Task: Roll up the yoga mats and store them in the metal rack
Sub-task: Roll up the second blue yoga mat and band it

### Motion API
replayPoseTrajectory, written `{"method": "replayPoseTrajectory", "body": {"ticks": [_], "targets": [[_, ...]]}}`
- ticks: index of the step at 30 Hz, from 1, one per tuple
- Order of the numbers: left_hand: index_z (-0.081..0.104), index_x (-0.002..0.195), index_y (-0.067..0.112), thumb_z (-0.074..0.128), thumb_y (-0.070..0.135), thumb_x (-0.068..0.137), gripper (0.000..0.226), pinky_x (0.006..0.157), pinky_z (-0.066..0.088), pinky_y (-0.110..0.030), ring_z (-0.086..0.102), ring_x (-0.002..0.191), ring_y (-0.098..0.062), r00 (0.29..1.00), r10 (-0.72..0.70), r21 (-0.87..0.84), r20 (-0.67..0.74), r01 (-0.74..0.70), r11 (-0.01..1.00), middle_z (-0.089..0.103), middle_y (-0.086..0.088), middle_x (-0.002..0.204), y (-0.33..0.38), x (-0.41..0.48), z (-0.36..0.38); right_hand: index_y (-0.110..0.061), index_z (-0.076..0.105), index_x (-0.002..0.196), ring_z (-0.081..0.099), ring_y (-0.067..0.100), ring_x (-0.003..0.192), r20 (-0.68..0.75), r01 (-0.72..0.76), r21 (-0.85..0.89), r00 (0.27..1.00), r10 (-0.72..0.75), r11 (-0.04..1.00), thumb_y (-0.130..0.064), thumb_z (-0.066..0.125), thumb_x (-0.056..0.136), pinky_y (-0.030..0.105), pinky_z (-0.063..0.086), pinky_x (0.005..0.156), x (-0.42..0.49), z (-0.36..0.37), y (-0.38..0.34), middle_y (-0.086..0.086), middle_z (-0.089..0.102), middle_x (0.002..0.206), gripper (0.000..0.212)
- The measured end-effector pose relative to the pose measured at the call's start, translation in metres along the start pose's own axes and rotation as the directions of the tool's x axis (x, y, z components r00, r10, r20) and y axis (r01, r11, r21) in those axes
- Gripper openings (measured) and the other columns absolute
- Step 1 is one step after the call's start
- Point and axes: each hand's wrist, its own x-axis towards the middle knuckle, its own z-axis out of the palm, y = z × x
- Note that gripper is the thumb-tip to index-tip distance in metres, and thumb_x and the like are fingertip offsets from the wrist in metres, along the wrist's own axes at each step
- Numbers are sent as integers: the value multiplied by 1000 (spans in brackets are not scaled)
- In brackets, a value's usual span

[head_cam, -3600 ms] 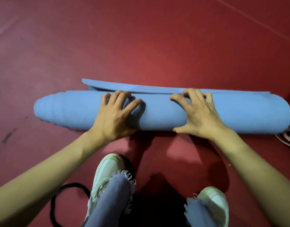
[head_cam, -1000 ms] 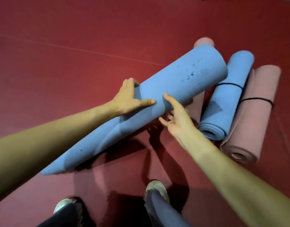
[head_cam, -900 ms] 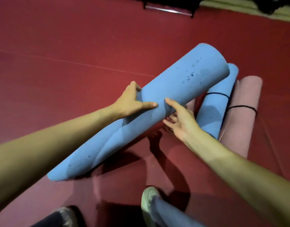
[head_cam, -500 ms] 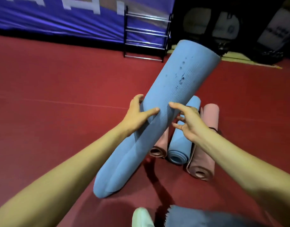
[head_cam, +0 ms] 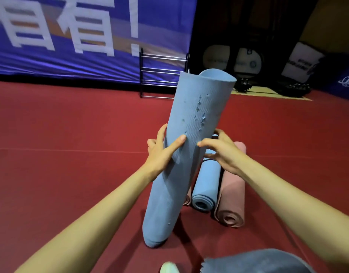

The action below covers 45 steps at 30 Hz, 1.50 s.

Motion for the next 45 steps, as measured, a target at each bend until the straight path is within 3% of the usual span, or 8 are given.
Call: {"method": "replayPoseTrajectory", "body": {"ticks": [10, 15, 25, 31, 36, 40, 42, 45], "targets": [[34, 115, 16, 66, 67, 72, 74, 81, 41, -16, 52, 101, -6, 987, 112, -207, -114, -134, 969, 47, 1, 117, 66, -2, -20, -21, 34, 135, 62, 12, 105, 132, 109, -128, 987, -92, 986, -15, 77, 74, 45, 47, 94, -11, 13, -51, -7, 60, 120, 74], [46, 115, 32, 58, 77, 63, 70, 98, 47, -36, 58, 112, -12, 961, 224, -268, -165, -262, 927, 55, 3, 125, 98, -1, -29, -24, 31, 140, 63, 5, 101, 175, 248, -104, 958, -228, 963, -17, 75, 77, 32, 55, 79, -19, 22, -85, -7, 53, 130, 77], [43, 138, 10, 50, 64, 80, 80, 110, 33, -44, 44, 129, -24, 935, 190, -162, -300, -246, 955, 46, -10, 141, 125, 15, -43, -25, 47, 131, 47, 11, 121, 84, 422, -285, 905, -416, 861, -38, 60, 89, 37, 37, 108, 10, 32, -115, -9, 50, 126, 45], [42, 70, 15, 41, 28, 88, 23, 67, 31, -36, 40, 76, -21, 930, 245, 30, -274, -246, 969, 46, 2, 76, 142, 30, -55, -10, 47, 131, 47, 9, 102, 73, 453, -528, 867, -492, 718, -35, 52, 95, 12, 35, 78, 26, 27, -131, 7, 51, 124, 44], [58, 98, 19, 32, 25, 95, 26, 82, 27, -22, 48, 96, -10, 909, 378, 163, -174, -352, 922, 54, 0, 105, 145, 20, -45, -7, 40, 140, 27, 13, 138, 173, 511, -591, 836, -520, 625, -24, 41, 101, 6, 13, 98, 31, 31, -133, 5, 30, 147, 43], [38, 62, 17, 32, 31, 83, 26, 65, 23, -33, 43, 85, -32, 882, 429, 267, -194, -373, 888, 44, -16, 77, 143, 26, -36, -9, 37, 143, 27, 12, 139, 200, 527, -542, 837, -509, 654, -24, 37, 102, 13, 14, 105, 28, 36, -129, 2, 34, 150, 44], [58, 85, 5, 39, 24, 93, 28, 77, 33, -34, 50, 105, -31, 890, 398, 242, -221, -345, 907, 54, -21, 102, 134, 30, -36, -10, 35, 144, 25, 10, 140, 230, 517, -582, 845, -482, 628, -27, 35, 102, 7, 12, 99, 26, 35, -123, 0, 33, 151, 45], [44, 134, 5, 36, 12, 97, 38, 93, 25, -15, 38, 117, -9, 907, 369, 200, -204, -331, 922, 41, -6, 135, 112, 23, -35, -13, 35, 145, 25, 9, 139, 242, 500, -603, 857, -455, 622, -30, 34, 102, 6, 12, 96, 22, 35, -102, -1, 32, 151, 45]]}}
